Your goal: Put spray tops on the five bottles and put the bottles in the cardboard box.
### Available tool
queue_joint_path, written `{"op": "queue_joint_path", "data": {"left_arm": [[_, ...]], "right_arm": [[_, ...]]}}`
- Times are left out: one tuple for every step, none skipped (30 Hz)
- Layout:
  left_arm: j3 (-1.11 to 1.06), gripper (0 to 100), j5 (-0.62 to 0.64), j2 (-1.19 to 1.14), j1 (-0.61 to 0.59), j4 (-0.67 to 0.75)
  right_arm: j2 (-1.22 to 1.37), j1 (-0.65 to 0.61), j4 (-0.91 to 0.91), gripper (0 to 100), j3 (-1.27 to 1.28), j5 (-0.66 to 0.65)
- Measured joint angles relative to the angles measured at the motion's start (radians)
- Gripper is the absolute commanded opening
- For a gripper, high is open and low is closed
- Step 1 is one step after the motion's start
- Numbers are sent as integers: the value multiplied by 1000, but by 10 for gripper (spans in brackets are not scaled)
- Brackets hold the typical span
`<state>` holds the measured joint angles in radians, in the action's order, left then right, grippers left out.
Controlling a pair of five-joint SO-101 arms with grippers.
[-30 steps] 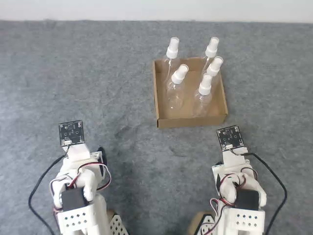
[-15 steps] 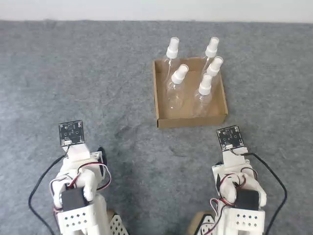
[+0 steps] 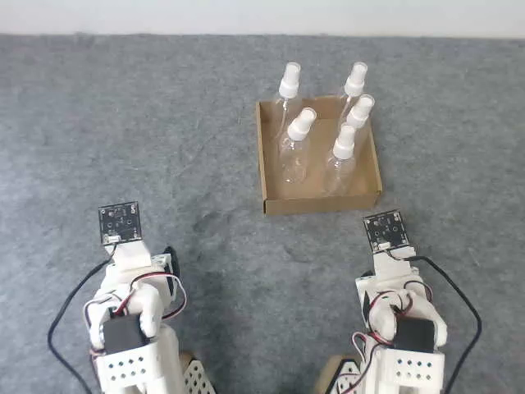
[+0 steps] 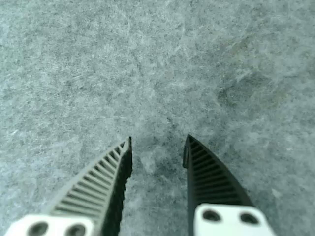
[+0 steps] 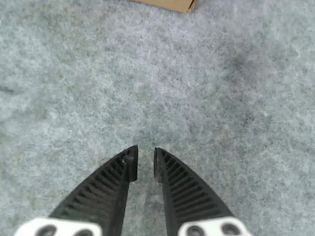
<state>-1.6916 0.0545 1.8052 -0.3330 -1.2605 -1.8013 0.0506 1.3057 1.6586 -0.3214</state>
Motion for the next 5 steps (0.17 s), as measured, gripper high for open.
{"op": "queue_joint_path", "data": {"left_arm": [[0,154,0,0,0,0],[0,154,0,0,0,0],[0,154,0,0,0,0],[0,154,0,0,0,0],[0,154,0,0,0,0]], "right_arm": [[0,0,0,20,0,0],[0,0,0,20,0,0],[0,0,0,20,0,0],[0,0,0,20,0,0],[0,0,0,20,0,0]]}}
